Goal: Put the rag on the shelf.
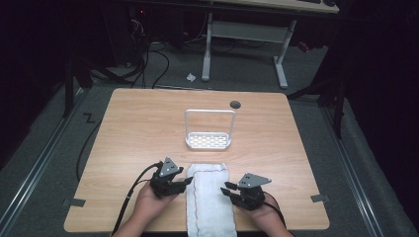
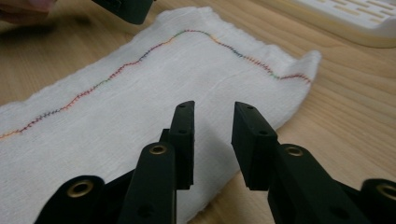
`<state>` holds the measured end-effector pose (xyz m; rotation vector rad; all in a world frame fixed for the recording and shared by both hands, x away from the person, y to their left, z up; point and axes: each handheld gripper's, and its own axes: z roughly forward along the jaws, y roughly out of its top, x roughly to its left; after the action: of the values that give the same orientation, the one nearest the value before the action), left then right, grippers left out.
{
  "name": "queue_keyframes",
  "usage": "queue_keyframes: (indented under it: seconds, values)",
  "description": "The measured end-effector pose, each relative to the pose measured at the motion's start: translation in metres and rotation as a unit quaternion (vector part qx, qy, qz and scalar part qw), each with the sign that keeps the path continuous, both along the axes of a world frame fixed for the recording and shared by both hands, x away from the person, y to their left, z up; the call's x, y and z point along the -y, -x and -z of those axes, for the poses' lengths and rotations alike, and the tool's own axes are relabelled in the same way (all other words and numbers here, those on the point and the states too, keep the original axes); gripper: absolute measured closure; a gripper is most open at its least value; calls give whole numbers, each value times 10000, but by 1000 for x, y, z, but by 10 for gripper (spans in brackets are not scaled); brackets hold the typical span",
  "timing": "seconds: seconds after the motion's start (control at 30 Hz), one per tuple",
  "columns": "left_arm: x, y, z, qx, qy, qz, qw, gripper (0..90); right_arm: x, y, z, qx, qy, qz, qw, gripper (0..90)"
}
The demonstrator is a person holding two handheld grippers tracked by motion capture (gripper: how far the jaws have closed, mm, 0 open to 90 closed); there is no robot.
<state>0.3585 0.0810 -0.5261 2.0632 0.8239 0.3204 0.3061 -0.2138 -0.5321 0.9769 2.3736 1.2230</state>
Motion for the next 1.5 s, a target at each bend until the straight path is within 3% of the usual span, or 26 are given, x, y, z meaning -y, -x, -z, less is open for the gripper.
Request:
queue_keyframes:
  seconds: [0.03,0.1,0.13,0.23,0.3,0.37,0.4,0.47,0.53,0.63,0.83,0.93,0.97,1.03,1.07,1.13,1.33,1.5]
  values:
    - [2,-5,3,-85,-6,-110,9999,469,0,0,0,0,0,0,10000,685]
    - [2,-19,11,-361,286,-270,9986,516,5,-2,1,47,-32,144,9999,653]
    - [2,-19,11,-361,286,-270,9986,549,5,-2,1,47,-32,144,9999,653]
    - [6,-31,15,-604,468,-466,9960,550,9,-4,1,108,-82,244,9996,647]
    - [10,-34,14,-608,428,-420,9963,571,10,-5,1,152,-106,279,9994,643]
    - [18,-34,13,-474,206,-367,9980,630,12,-7,0,170,-98,362,9992,615]
    - [19,-34,13,-464,190,-381,9980,644,12,-7,0,164,-92,373,9991,608]
    - [21,-34,14,-491,243,-429,9976,681,13,-8,0,150,-75,392,9991,605]
    - [22,-34,14,-535,320,-451,9970,706,15,-12,1,-111,-122,416,9990,587]
    - [22,-33,15,-555,315,-450,9969,745,16,-14,4,-251,-126,475,9985,585]
    - [22,-33,15,-560,319,-479,9968,778,12,-19,1,-210,-142,593,9979,537]
    - [22,-32,15,-565,317,-479,9968,787,7,-25,-4,-131,-268,734,9969,526]
    - [22,-33,15,-587,337,-474,9966,787,5,-28,-5,-36,-196,805,9966,515]
    - [22,-33,15,-593,356,-484,9964,788,2,-33,-5,-40,-53,894,9960,487]
    - [21,-33,15,-619,369,-472,9963,788,1,-38,-6,-109,-94,934,9955,485]
    - [20,-33,15,-664,400,-454,9960,789,0,-47,-7,-122,-220,1034,9943,495]
    - [18,-32,15,-691,438,-451,9956,797,-6,-63,-7,-318,-33,1190,9924,532]
    - [12,-35,16,-881,592,-315,9939,803,-8,-71,1,-688,24,1250,9898,618]
